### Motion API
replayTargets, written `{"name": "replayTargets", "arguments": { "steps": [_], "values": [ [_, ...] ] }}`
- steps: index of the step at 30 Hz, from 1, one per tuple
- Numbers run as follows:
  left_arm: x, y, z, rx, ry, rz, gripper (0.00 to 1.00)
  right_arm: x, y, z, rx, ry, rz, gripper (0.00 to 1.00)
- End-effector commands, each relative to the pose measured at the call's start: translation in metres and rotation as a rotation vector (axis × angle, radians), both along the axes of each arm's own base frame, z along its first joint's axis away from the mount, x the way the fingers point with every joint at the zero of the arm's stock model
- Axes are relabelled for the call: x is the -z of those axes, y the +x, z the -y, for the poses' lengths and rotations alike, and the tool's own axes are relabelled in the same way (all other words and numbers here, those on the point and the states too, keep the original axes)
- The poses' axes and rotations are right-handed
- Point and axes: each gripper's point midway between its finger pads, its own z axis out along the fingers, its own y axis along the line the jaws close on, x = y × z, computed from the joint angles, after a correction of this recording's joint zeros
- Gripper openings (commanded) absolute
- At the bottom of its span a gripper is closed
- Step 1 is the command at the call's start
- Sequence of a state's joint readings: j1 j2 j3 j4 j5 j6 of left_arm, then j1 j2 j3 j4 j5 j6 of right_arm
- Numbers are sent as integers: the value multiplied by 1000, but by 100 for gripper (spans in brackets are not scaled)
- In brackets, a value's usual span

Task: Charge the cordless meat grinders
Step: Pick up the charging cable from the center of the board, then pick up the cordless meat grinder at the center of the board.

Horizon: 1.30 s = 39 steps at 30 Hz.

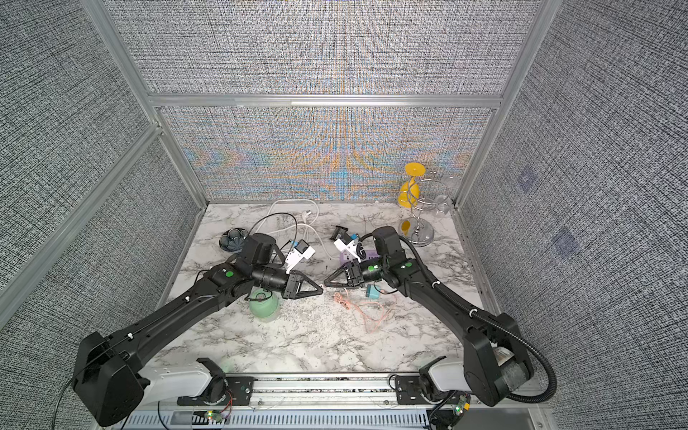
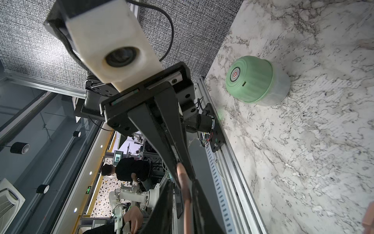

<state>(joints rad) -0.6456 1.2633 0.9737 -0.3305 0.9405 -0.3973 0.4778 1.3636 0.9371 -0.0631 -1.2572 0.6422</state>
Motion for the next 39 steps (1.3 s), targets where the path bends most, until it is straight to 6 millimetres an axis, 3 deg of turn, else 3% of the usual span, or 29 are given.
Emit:
{"name": "replayTargets", "arguments": {
  "steps": [1, 13, 17, 18, 19, 23, 29, 33, 36, 39],
  "values": [
    [-6, 1, 2, 11, -23, 13, 0, -2, 0, -2, -9, 7, 13, 19],
    [-5, 2, 2, 10, -20, 8, 1, -3, -3, -3, -17, 10, 17, 0],
    [-1, 10, -7, -57, 29, 34, 63, -3, -3, -2, -13, 8, 14, 0],
    [-1, 12, -11, -82, 41, 50, 89, -3, -3, -2, -8, 5, 10, 0],
    [-3, 15, -17, -113, 49, 67, 99, -1, -3, -2, -3, 0, 7, 0],
    [-5, 31, -50, -306, 142, 198, 99, 13, 3, -1, 55, -41, -16, 0],
    [12, 64, -143, -779, 460, 368, 99, 47, 15, -8, 190, -115, -105, 0],
    [42, 63, -207, -1079, 658, 301, 99, 71, 19, -25, 278, -153, -158, 0],
    [61, 55, -240, -1258, 729, 245, 99, 82, 19, -44, 297, -134, -188, 0],
    [75, 52, -246, -1356, 668, 183, 99, 92, 20, -60, 286, -117, -221, 0]
  ]
}}
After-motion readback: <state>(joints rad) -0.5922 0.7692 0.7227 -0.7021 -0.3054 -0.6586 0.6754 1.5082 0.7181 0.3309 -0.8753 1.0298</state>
